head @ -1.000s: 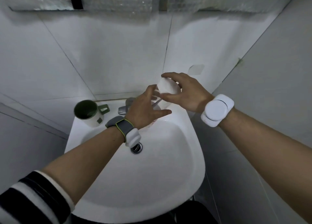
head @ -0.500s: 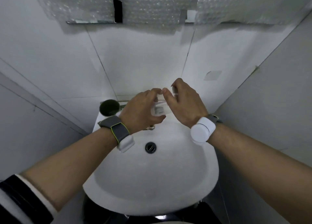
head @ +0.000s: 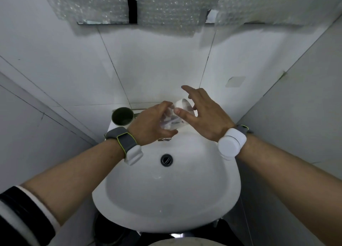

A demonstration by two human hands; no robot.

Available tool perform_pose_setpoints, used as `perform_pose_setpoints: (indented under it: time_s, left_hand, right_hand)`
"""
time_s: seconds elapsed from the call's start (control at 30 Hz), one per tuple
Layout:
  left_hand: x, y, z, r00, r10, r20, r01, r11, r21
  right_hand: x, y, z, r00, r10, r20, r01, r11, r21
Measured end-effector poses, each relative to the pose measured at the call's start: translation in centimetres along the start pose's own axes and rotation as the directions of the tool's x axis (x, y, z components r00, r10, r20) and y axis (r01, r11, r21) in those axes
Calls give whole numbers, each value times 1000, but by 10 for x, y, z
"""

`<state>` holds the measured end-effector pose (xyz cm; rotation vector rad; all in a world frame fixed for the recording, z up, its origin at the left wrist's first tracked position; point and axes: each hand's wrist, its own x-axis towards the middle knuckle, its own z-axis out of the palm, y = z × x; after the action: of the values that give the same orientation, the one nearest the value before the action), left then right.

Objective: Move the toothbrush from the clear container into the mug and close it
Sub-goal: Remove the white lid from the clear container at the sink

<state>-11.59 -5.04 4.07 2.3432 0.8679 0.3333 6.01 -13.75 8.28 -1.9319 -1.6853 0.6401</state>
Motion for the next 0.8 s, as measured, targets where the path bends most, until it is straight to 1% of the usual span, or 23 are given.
perform_pose_setpoints:
  time_s: [0.13, 0.2, 0.27, 0.3, 0.33, 0.37, 0.4, 0.47, 0.53, 0.6, 0.67, 0.7, 0.73, 0.8]
  left_hand:
    - [-1, -1, 3, 1000, 10, -19, -10, 1000, 10]
    - [-1, -1, 4, 1000, 9, -30, -9, 1000, 12]
    - [-2, -3, 5, 1000, 2, -31, -2, 1000, 7]
    - [-3, -4, 6, 1000, -4, -30, 4, 1000, 1]
    - [-4, -5, 7, 999, -9, -31, 9, 1000, -4]
    - [-5, -6, 8, 999, -13, -34, 13, 1000, -4]
    - [-6, -7, 9, 999, -17, -37, 17, 1000, 2]
    - [-7, -7, 11, 999, -24, -46, 25, 999, 21]
    - [-8, -6, 13, 998, -22, -58, 24, 999, 35]
    - [-9, -5, 14, 998, -12, -63, 14, 999, 47]
    - [-9, -3, 16, 998, -6, -63, 10, 999, 53]
    - [-9, -3, 16, 998, -5, -62, 9, 998, 56]
    - [-9, -3, 17, 998, -5, -61, 9, 998, 59]
    - [-10, -4, 17, 998, -9, -57, 12, 999, 49]
  right_hand:
    - [2, -3, 3, 996, 77, -42, -75, 997, 35]
    - [3, -4, 5, 997, 71, -41, -68, 995, 72]
    - [2, -1, 5, 1000, -11, 8, 9, 984, 178]
    - [1, 1, 3, 995, -74, 61, 58, 973, 225]
    - [0, 4, 1, 985, -121, 122, 85, 960, 265]
    - [-1, 5, -1, 975, -136, 176, 77, 949, 307]
    - [-1, 6, -3, 972, -119, 201, 42, 936, 349]
    - [-1, 7, -4, 987, -34, 157, -29, 923, 385]
    - [0, 5, -2, 990, 68, 120, -110, 916, 385]
    - [1, 3, 3, 977, 175, 125, -210, 900, 383]
    - [2, 3, 8, 964, 238, 117, -264, 901, 343]
    - [2, 3, 9, 968, 231, 103, -252, 915, 315]
    - [2, 4, 8, 976, 193, 98, -214, 926, 311]
    - [1, 6, 3, 986, 46, 158, -101, 928, 359]
